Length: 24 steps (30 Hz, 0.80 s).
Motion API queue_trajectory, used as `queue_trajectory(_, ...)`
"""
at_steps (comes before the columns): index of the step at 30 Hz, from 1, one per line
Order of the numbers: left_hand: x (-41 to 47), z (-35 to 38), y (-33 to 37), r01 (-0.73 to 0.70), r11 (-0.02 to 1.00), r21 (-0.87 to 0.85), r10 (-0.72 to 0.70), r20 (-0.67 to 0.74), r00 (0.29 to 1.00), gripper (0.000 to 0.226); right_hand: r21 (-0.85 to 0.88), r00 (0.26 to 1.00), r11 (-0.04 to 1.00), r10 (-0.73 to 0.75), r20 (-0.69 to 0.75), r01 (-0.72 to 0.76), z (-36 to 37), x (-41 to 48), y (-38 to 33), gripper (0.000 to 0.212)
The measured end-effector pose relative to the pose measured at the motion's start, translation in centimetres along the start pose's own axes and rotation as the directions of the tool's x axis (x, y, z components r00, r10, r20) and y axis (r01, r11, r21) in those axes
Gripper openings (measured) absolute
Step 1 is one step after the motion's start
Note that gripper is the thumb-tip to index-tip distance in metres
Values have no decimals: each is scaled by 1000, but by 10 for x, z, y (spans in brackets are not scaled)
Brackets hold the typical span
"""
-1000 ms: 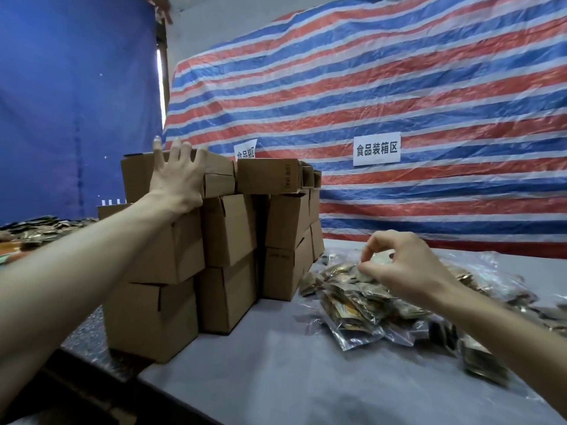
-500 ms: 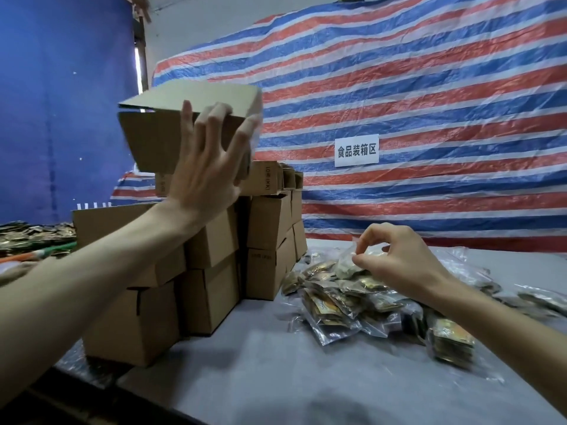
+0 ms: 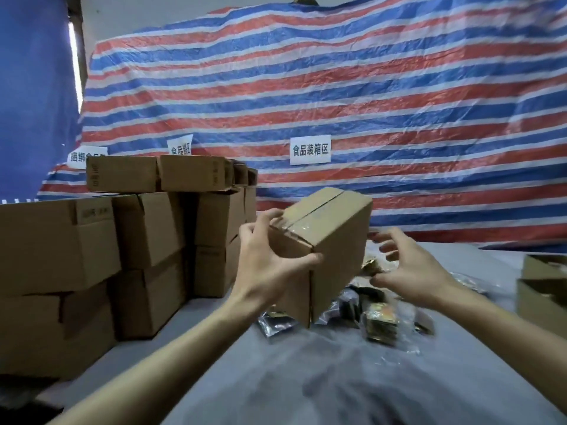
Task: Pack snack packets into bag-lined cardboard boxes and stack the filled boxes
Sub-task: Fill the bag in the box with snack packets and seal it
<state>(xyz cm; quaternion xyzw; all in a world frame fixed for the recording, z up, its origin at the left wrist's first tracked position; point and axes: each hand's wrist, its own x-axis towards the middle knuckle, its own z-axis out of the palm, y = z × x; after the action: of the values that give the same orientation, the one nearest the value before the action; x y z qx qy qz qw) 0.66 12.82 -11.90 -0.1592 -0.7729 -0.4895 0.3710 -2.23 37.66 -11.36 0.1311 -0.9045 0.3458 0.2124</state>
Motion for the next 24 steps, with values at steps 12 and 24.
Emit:
queue_trajectory(12,-24,46,-72,961,148,-234,-738,621,265,74,-105,957,994,-2,291,34,-26,-34,75,88)
queue_trajectory(24,-56,88,-87,486,860,155,-491,510,706,40,-185,981,971,172,91,-153,-5,-12,91,4)
